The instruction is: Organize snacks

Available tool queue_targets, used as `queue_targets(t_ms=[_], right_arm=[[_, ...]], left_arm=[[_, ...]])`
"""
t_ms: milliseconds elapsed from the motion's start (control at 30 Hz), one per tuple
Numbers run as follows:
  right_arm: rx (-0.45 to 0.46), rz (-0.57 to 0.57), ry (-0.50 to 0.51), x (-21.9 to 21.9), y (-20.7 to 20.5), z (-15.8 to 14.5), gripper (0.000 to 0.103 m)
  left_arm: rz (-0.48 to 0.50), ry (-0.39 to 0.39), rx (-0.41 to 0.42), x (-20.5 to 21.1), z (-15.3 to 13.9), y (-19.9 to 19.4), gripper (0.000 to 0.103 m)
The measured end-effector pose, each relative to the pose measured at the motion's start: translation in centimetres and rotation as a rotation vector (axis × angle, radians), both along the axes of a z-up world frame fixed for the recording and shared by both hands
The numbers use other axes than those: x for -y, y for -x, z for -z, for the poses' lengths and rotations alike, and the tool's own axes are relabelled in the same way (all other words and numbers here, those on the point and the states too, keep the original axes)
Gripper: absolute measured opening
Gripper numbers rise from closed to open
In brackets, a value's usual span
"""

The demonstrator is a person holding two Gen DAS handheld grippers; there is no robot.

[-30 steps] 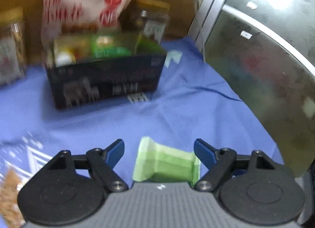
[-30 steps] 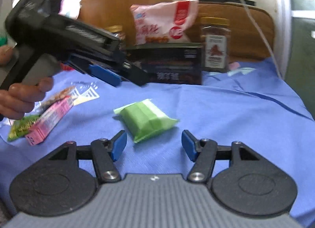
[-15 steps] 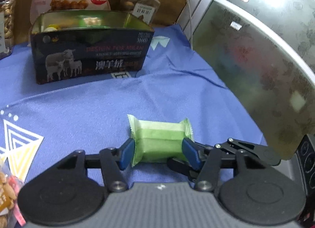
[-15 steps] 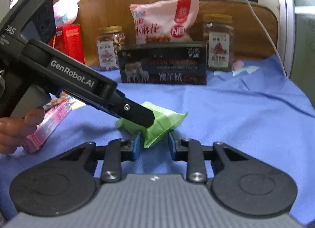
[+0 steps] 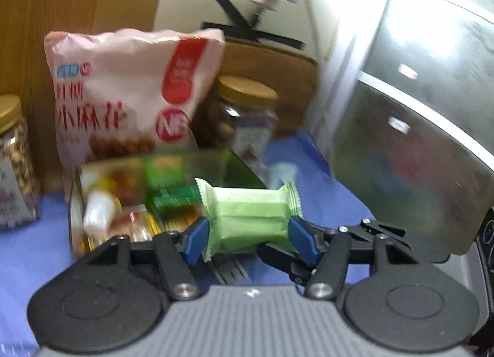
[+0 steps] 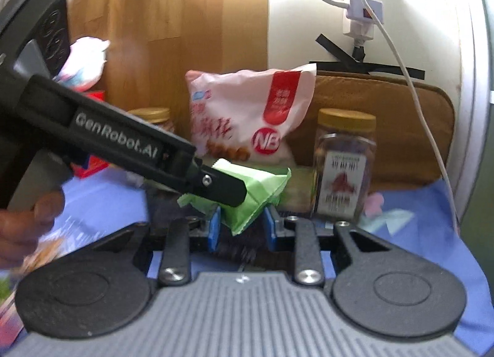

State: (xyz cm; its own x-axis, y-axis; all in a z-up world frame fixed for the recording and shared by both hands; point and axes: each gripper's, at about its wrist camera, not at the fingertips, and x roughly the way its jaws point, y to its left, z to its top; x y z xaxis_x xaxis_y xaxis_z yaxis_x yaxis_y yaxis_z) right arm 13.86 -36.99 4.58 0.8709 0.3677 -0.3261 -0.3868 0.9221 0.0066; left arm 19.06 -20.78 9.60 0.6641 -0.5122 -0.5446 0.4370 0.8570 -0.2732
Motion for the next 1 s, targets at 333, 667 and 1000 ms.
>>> queue_targets(t_ms=[333, 667, 1000], right_arm=[[0.015, 0.131, -0.022, -0.6, -3.2, 1.6, 0.048], [-0.243, -0.285, -0.184, -4.6, 6.5, 3.0, 0.055], [-0.281, -0.443, 0.033, -13.1, 12.9, 4.5, 0.065]], left_arm=[[-0.096, 0.026, -0.055, -2.0, 1.1, -4.2, 0.063], [-0.204, 0.074, -0.078, -16.1, 2.3, 10.2, 0.071], [-0.309, 0.192, -0.169, -22.4, 6.2, 17.9, 0.071]])
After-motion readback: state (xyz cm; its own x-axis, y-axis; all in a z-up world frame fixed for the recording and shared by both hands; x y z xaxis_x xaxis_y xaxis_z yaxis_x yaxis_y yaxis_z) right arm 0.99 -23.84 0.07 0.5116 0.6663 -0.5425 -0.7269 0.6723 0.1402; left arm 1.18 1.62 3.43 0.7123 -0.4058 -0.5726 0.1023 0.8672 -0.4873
